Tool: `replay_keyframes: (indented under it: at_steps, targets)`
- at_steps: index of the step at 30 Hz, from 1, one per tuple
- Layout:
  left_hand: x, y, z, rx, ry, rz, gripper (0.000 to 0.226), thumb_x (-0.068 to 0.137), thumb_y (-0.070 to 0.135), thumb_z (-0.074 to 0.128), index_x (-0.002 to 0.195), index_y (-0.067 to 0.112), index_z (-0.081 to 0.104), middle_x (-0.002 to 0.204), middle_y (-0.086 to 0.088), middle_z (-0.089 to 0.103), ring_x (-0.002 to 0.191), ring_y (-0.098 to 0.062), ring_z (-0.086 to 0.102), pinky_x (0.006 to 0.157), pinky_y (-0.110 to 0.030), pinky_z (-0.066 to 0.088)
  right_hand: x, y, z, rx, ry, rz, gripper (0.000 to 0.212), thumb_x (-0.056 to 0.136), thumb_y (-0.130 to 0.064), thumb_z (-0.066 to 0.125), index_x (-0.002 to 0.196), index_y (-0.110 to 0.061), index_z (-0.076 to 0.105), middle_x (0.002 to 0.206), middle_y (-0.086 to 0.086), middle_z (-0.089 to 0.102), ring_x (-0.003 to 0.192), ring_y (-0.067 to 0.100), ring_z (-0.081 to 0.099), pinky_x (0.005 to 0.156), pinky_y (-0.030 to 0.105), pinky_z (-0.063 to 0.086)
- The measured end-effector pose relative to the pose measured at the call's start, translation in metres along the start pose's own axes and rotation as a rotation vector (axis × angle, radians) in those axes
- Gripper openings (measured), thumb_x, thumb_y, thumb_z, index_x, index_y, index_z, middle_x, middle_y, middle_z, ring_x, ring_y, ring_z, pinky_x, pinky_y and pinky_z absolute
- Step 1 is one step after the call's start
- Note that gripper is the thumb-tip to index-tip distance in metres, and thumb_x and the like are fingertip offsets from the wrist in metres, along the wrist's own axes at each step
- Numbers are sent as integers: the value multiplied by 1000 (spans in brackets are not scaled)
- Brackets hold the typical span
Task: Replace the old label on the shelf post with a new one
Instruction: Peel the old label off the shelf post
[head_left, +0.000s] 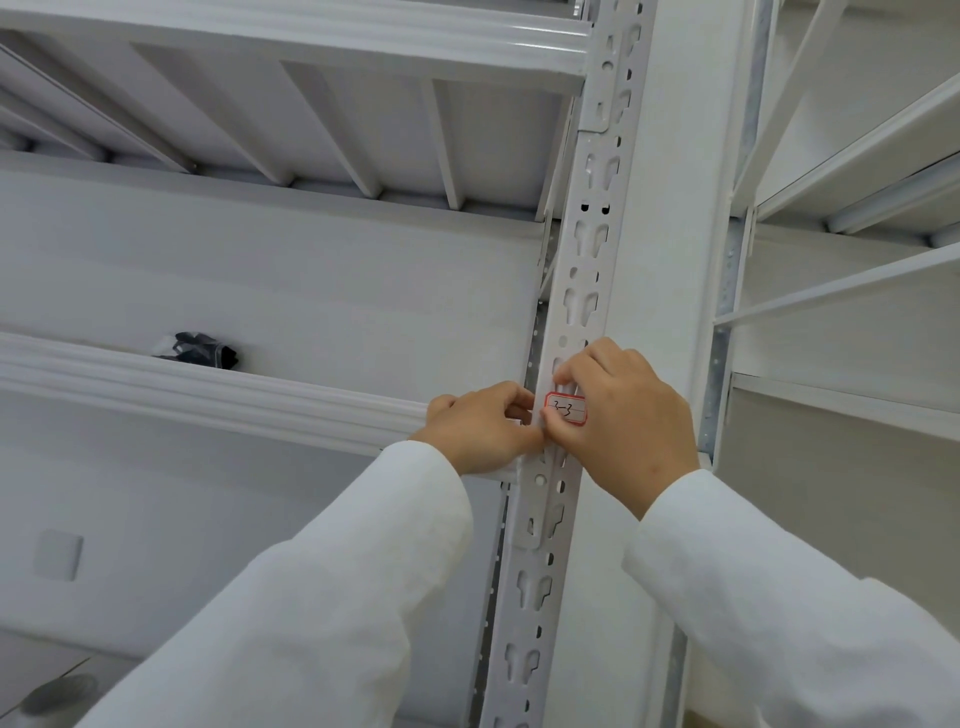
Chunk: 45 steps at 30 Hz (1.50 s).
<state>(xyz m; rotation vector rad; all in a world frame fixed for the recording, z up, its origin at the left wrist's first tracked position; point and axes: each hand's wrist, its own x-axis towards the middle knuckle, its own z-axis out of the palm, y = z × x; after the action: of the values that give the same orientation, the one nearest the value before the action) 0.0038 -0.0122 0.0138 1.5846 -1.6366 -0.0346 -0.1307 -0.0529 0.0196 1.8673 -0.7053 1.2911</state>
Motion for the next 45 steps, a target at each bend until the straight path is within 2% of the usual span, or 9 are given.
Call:
replay_keyframes:
  at_steps: [4, 12, 22, 28, 31, 34, 36, 40, 45]
  targets:
    - [-1, -1, 0, 4, -4, 5, 34, 84, 40, 52, 118, 33, 55, 118, 17, 64, 118, -5, 53, 102, -26, 18, -4, -3, 2, -28, 39, 0, 20, 65, -24, 73, 76, -13, 61, 77, 4, 59, 66, 24, 54, 41, 27, 41]
    - [-3, 1, -3, 6, -18, 14, 36, 84, 36, 52, 120, 33, 54, 121, 16, 64, 119, -6, 52, 107, -28, 18, -8, -5, 4, -14, 47, 23, 19, 67, -24, 72, 76, -12, 61, 77, 3, 59, 68, 24, 53, 40, 24, 36]
    - [-2, -1, -1, 21, -11, 26, 37, 83, 38, 52, 120, 34, 53, 121, 16, 63, 119, -6, 52, 101, -26, 18, -9, -2, 9, -41, 90, -7, 15, 70, -20, 70, 65, -10, 59, 70, 5, 59, 58, 23, 52, 45, 28, 41]
    - [-1, -2, 0, 12, -9, 28, 38, 83, 37, 52, 120, 35, 53, 122, 17, 62, 121, -5, 50, 99, -24, 16, -10, -3, 12, -82, 114, -23, 15, 70, -18, 68, 62, -10, 59, 66, 6, 58, 56, 26, 50, 59, 33, 46]
    - [-2, -2, -1, 5, -11, 29, 38, 83, 35, 53, 120, 34, 53, 122, 17, 62, 121, -5, 49, 99, -24, 16, -12, -4, 12, -93, 129, -27, 14, 71, -18, 67, 63, -10, 60, 66, 6, 59, 57, 26, 52, 78, 37, 50]
    - [-2, -1, -1, 6, -14, 35, 38, 83, 37, 53, 121, 34, 53, 124, 17, 62, 122, -4, 49, 98, -23, 14, -12, -4, 14, -106, 123, -12, 19, 80, -19, 52, 67, -10, 62, 70, 6, 61, 59, 26, 55, 95, 47, 44]
    - [-2, -1, 0, 8, -13, 35, 37, 84, 38, 53, 120, 34, 52, 124, 17, 61, 122, -4, 48, 98, -23, 14, -11, -2, 14, -93, 128, -2, 19, 81, -18, 51, 67, -10, 62, 68, 6, 59, 58, 26, 55, 98, 48, 42]
    - [-2, -3, 0, 1, -10, 35, 36, 84, 37, 52, 120, 35, 53, 122, 17, 62, 122, -4, 48, 98, -23, 15, -14, -1, 10, -53, 86, 7, 14, 72, -22, 70, 69, -10, 65, 67, 5, 58, 59, 26, 55, 99, 46, 41]
    - [-2, -2, 0, 15, -6, 36, 37, 84, 38, 52, 121, 34, 53, 123, 16, 62, 122, -6, 49, 99, -25, 16, -14, -1, 11, -52, 83, 19, 11, 73, -19, 70, 68, -11, 65, 66, 5, 58, 59, 26, 55, 99, 46, 41]
